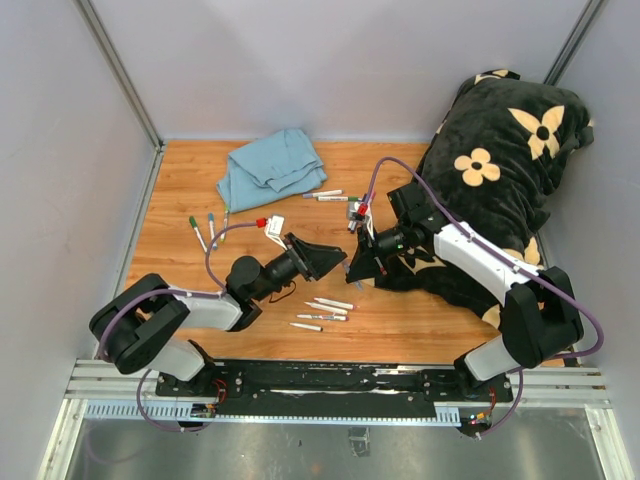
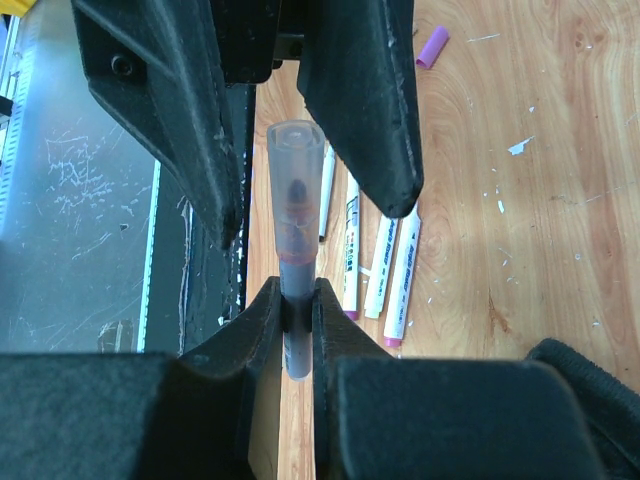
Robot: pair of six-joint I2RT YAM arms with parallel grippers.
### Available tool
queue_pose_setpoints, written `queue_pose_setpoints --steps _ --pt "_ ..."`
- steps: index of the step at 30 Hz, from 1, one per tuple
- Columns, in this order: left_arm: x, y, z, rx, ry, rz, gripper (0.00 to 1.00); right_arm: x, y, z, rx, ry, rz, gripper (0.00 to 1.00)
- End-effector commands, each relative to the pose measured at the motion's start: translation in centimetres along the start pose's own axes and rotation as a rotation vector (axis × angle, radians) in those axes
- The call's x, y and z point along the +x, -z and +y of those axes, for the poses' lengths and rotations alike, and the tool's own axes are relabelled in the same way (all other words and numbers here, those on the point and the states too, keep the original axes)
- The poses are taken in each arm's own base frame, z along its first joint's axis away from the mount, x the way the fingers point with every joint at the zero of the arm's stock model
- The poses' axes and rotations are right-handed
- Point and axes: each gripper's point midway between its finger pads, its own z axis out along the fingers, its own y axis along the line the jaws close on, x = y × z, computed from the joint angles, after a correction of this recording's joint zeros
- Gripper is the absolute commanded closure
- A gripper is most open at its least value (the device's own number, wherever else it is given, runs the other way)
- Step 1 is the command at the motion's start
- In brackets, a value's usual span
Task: Open the pen caps
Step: Open the pen cap from the pen.
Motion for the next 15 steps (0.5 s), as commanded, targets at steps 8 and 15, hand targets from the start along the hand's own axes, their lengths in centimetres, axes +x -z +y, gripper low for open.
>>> queue_pose_setpoints --steps 8,15 --pt "0.9 -0.8 -0.2 0.009 -0.025 0.04 0.82 -1.1 -0.4 1.3 -0.039 0.056 -0.006 0.97" --pt "-0.7 -0.5 -0.9 0.006 -0.01 -0.031 1.0 -1.2 -0.5 1.5 -0.053 0.051 -0.012 0.64"
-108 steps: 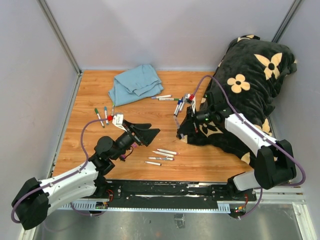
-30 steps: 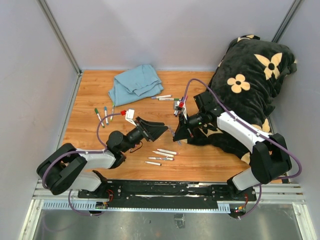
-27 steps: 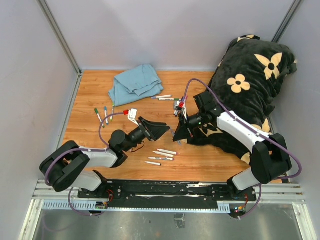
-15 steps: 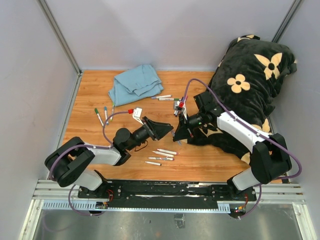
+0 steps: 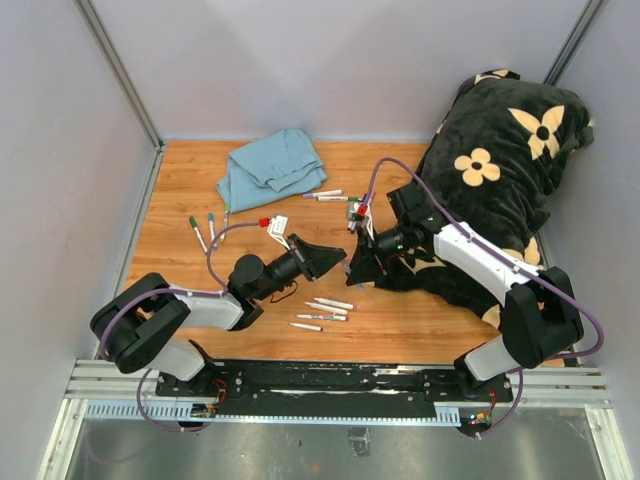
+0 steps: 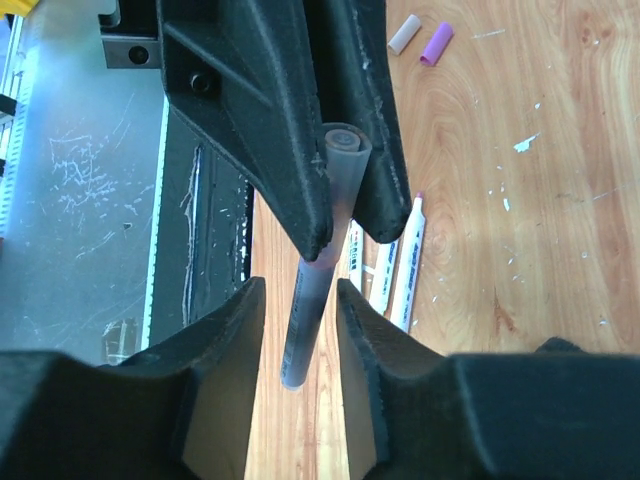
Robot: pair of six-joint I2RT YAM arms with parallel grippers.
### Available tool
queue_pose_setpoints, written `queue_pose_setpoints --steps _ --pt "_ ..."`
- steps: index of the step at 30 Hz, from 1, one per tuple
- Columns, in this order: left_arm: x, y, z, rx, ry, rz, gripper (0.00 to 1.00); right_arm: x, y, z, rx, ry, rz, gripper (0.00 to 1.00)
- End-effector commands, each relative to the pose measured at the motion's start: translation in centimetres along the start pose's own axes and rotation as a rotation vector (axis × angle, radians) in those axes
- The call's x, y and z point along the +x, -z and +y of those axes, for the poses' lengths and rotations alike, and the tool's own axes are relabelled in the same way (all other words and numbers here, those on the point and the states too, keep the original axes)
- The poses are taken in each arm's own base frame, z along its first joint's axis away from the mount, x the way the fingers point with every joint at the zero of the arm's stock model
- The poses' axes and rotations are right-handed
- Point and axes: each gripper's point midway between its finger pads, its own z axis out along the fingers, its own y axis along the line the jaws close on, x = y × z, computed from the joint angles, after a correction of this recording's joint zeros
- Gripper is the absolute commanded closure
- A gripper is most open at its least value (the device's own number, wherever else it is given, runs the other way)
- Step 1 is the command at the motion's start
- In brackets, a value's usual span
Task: Open the pen caps
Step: Open the pen cap from the pen.
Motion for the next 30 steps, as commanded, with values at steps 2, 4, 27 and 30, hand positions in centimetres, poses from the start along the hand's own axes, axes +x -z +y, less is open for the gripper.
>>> queue_pose_setpoints --steps 2,4,27,30 --pt "-2.1 -0.1 -1.6 0.029 0.013 -0.084 1.0 -1.3 -0.6 1.5 -0.06 0.06 -0.019 0.62" --pt "-2.5 0.1 -1.9 0.034 0.019 -0.103 1.0 -1.4 -0.6 1.6 -0.064 0.062 -0.019 0.63" --pt "-19.7 5.3 0.3 -0.255 -0.093 -0.51 1.0 0.7 -2.2 0.3 -0.009 0.05 0.088 0.99" --pt "-16.6 7.1 1.9 -0.316 -0.06 -0.432 1.0 1.8 -1.9 -2.2 0.129 0.065 0.158 0.98"
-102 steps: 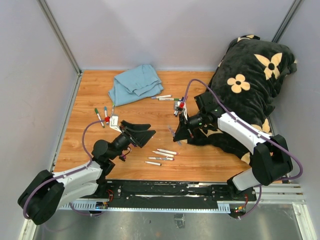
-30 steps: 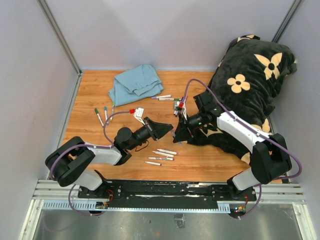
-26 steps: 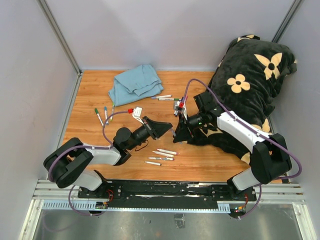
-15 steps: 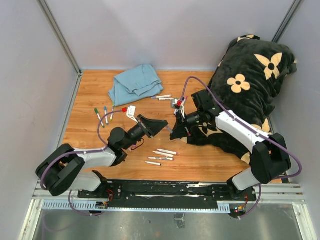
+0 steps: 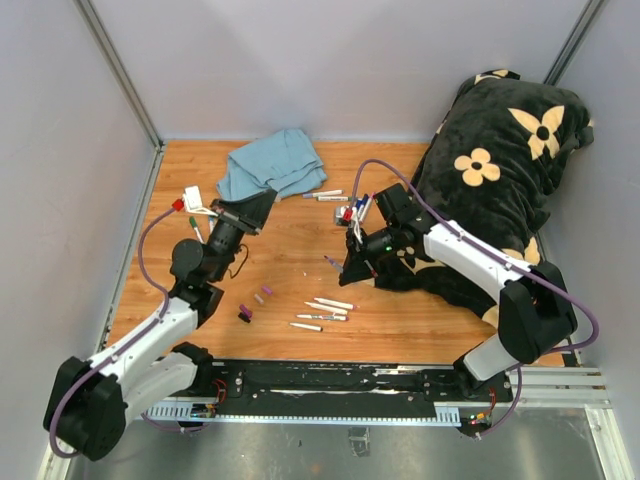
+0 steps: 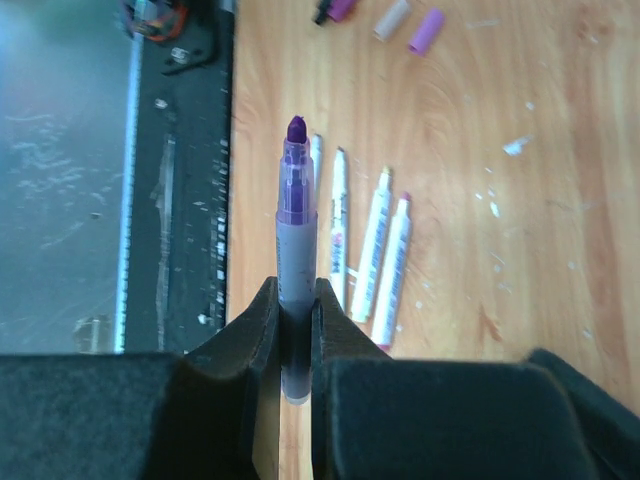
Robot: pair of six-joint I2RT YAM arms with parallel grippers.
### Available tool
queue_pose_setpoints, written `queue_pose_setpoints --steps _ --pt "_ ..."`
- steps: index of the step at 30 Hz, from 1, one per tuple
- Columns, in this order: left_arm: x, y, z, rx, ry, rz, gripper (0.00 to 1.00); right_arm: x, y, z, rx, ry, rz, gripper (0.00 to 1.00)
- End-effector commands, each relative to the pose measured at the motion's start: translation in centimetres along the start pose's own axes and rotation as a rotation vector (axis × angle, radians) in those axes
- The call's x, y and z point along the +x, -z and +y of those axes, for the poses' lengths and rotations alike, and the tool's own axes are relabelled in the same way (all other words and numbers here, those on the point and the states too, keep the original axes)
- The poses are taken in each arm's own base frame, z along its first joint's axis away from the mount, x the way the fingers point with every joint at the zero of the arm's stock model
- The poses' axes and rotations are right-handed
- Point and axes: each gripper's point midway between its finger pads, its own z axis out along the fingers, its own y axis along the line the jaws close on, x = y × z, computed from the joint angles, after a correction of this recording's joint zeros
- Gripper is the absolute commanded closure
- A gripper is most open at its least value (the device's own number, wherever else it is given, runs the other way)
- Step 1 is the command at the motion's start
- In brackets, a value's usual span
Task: Open the pen caps
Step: Open the pen cap from the pen.
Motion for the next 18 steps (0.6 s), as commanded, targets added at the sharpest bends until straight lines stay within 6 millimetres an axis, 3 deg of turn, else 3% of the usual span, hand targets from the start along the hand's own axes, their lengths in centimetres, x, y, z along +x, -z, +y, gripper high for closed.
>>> queue_pose_setpoints --steps 1,6,10,18 --pt "3.3 4.1 5.1 -0.185 -0.009 0.13 1.0 2.5 -0.1 -2.9 0.165 0.013 0.123 0.97" --pt "7.6 9.8 10.7 -0.41 0.036 0.279 1.0 4.0 -0.6 -4.7 0.252 0.014 0.22 0.95" --pt "9.3 13.1 13.8 -0.578 0.081 0.336 1.0 5.4 -1.3 -5.1 0.248 -0.001 0.284 0.94" --pt "10.9 15.2 16.2 -0.709 0.146 0.371 1.0 7.8 -3.1 -5.5 0.246 0.004 0.413 0.91"
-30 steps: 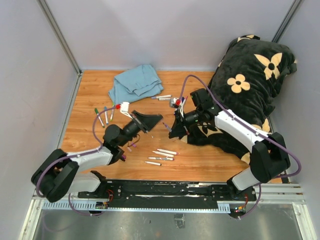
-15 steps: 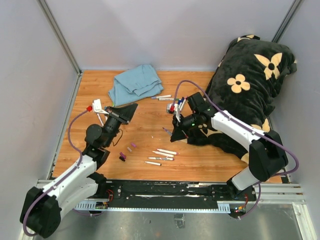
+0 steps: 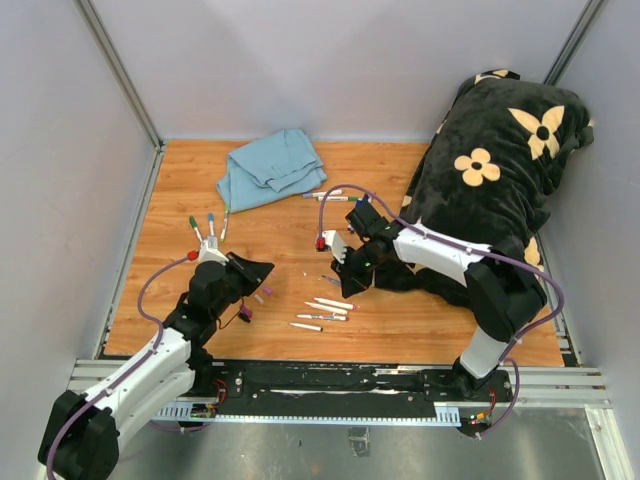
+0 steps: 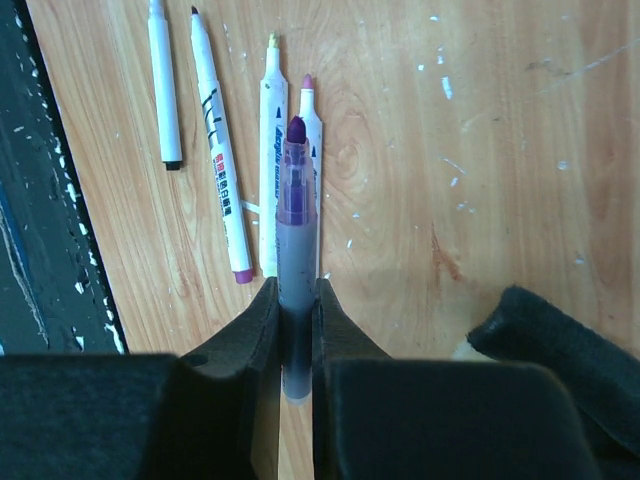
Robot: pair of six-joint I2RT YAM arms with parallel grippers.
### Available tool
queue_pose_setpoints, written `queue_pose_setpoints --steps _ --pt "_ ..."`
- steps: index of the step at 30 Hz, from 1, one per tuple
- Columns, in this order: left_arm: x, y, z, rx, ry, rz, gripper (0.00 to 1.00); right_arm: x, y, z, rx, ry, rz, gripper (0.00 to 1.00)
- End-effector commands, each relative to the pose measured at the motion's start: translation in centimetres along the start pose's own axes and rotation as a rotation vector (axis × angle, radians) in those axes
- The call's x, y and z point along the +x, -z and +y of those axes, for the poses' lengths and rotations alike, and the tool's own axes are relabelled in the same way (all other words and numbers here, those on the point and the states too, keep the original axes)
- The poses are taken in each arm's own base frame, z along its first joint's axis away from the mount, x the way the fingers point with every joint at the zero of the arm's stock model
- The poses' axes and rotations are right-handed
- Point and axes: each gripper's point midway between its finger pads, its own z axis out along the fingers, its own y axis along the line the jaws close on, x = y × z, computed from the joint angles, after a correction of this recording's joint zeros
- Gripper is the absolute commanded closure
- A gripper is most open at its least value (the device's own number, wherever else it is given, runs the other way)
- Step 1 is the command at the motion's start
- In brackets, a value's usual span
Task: Open the pen caps
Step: Open the pen cap from the pen, then place the pen cap at the center of the board.
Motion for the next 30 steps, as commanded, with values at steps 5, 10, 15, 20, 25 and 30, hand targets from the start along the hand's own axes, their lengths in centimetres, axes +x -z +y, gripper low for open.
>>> queue_pose_setpoints --steps 5,10,15,20,25,30 --pt "2.7 -1.0 4.8 -0.223 0.061 0.107 1.0 0.8 -1.3 -0.2 0.025 0.041 0.122 0.91" --pt "4.0 -1.5 6.4 -0.327 0.055 0.118 0.99 0.8 -1.2 -0.3 0.031 0.041 0.127 0.9" --pt "4.3 -2.2 7.1 -0.406 0.037 0.119 0.99 1.2 -1.5 -0.5 0.027 0.036 0.144 0.9" --pt "4.2 -2.5 7.8 -0.45 0.035 0.11 0.98 1.4 -1.6 -0.6 0.029 0.029 0.153 0.89" --pt "4.1 -2.7 8.0 -0.466 0.035 0.104 0.95 1.8 -1.9 -0.9 0.032 0.018 0.177 0.89" --pt "4.2 -3.1 8.2 -0.48 0.037 0.107 0.89 2.3 -2.3 -1.3 0.05 0.016 0.211 0.88"
